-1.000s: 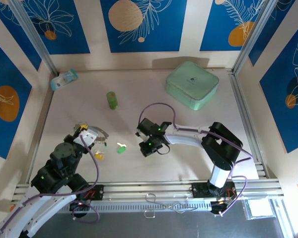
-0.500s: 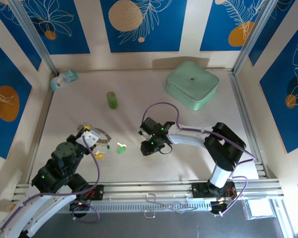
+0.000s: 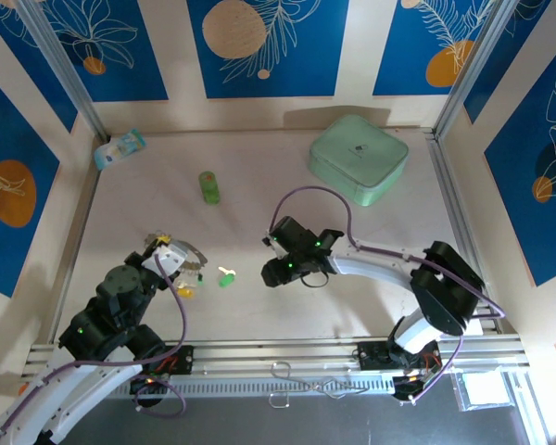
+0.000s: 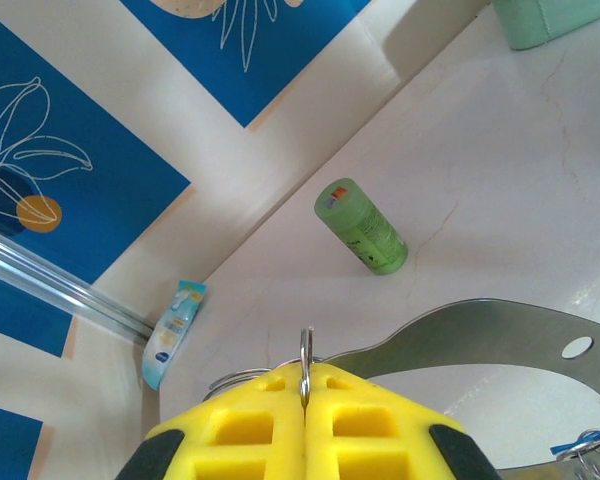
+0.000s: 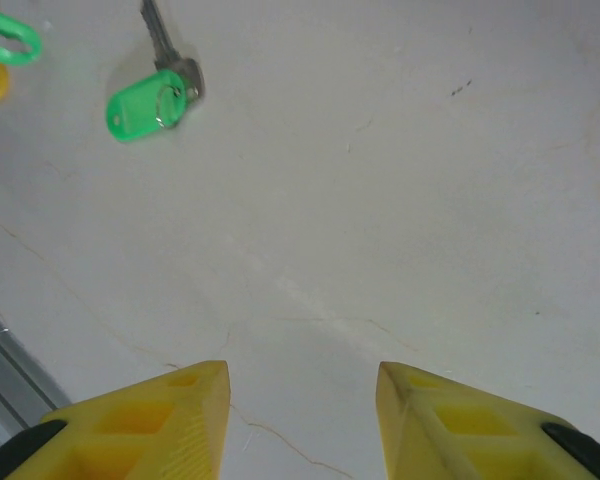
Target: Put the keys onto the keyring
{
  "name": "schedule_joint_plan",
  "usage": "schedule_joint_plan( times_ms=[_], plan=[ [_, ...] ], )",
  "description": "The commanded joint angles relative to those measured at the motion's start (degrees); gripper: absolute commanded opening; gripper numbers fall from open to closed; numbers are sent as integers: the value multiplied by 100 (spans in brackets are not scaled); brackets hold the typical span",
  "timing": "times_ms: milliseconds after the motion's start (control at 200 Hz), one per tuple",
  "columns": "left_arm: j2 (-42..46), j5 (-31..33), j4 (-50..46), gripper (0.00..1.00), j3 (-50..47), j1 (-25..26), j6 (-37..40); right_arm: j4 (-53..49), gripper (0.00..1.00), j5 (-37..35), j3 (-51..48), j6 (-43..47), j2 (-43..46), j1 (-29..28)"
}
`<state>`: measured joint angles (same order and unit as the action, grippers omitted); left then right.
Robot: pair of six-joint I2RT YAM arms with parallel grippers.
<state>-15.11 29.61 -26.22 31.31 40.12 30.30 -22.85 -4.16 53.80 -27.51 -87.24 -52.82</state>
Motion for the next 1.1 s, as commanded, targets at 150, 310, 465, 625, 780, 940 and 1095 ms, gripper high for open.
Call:
schedule_joint_plan(
  times_ms=[150, 310, 465, 625, 780, 940, 1095],
  plan=[
    [52, -109, 126, 0, 55, -48, -114, 535, 44, -491, -427, -201, 670, -14],
    [52, -177, 115, 0, 54, -48, -112, 270, 43, -327, -269, -360, 470, 26],
    [52, -184, 108, 0, 59, -48, -113, -17, 44, 151, 225, -317, -84, -1],
    [52, -182, 121, 0, 54, -48, -112, -4, 46, 360, 719, -302, -624, -85],
    [86, 22, 179, 0, 49, -52, -87, -82, 46, 566, 1438, -457, -1350, -261],
    [184, 263, 281, 0, 15, -48, -26, -224, 42, 637, 1964, -466, -2000, -377],
    [189, 298, 302, 0, 4, -49, -25, -295, 35, 788, 2318, -435, -2469, -446]
  ],
)
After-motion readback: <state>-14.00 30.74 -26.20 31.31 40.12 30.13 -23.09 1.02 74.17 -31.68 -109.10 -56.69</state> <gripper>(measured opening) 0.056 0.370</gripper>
